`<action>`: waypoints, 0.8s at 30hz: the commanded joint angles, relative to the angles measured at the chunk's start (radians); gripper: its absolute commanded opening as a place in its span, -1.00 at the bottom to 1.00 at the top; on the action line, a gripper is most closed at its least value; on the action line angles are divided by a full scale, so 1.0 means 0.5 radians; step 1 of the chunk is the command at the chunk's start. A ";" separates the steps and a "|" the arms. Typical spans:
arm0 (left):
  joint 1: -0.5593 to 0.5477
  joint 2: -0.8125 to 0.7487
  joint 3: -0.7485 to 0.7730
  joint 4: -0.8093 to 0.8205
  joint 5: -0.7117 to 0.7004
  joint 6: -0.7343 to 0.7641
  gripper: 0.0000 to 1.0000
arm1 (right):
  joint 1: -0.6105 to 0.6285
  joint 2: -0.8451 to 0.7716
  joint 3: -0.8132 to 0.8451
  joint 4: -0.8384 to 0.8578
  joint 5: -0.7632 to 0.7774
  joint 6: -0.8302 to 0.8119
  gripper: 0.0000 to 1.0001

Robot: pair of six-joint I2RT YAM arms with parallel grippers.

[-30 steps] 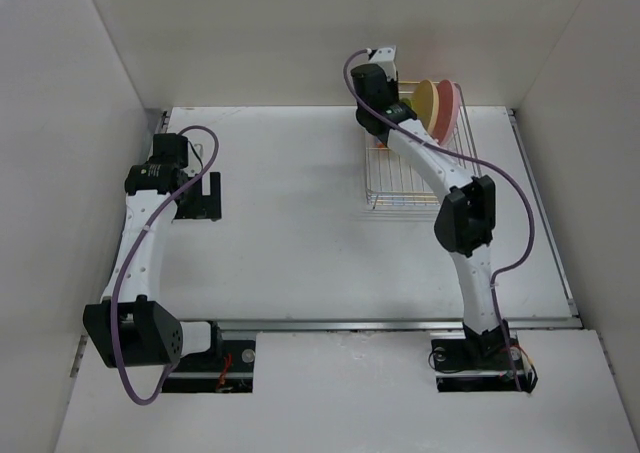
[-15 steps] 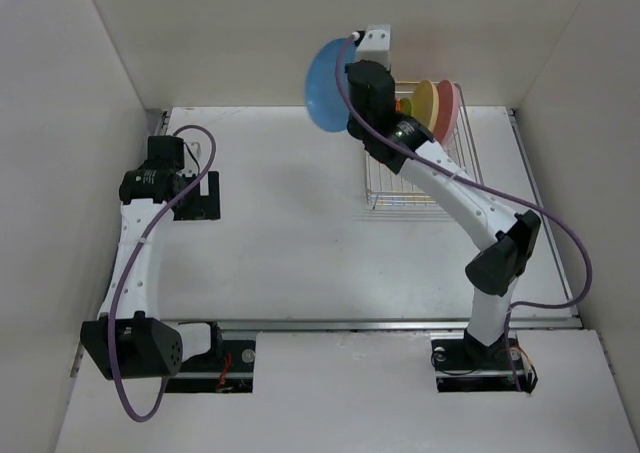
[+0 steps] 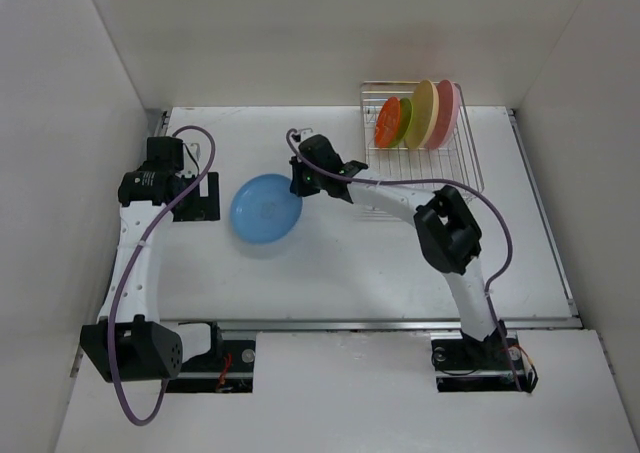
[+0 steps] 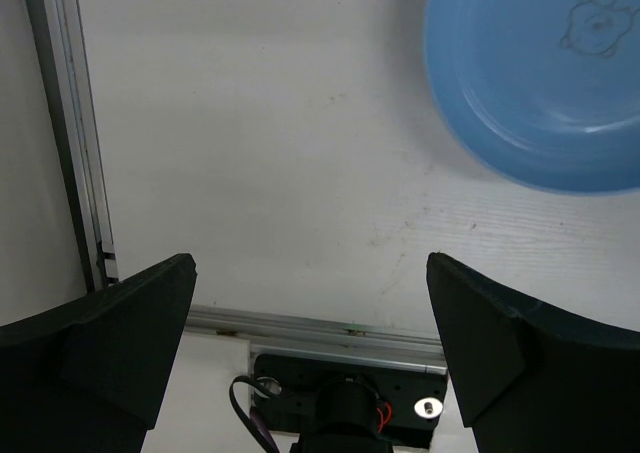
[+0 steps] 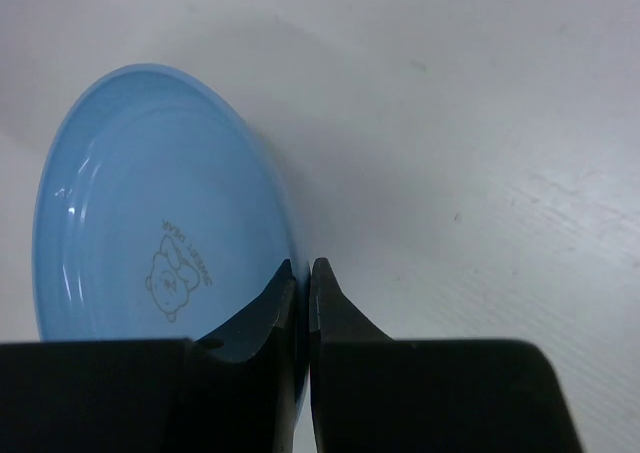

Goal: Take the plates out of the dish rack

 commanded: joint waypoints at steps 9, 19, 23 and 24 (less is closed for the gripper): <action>0.011 -0.057 0.077 -0.045 0.005 0.016 1.00 | -0.059 0.115 -0.029 0.131 -0.159 0.231 -0.71; 0.011 -0.057 0.077 -0.045 0.005 0.016 1.00 | -0.096 0.051 0.054 -0.105 -0.055 0.191 -0.16; 0.011 -0.057 0.077 -0.045 0.005 0.016 1.00 | -0.182 -0.228 0.072 -0.185 0.184 0.173 0.21; 0.011 -0.057 0.077 -0.045 0.005 0.016 1.00 | -0.206 -0.292 0.072 -0.216 0.261 0.173 0.26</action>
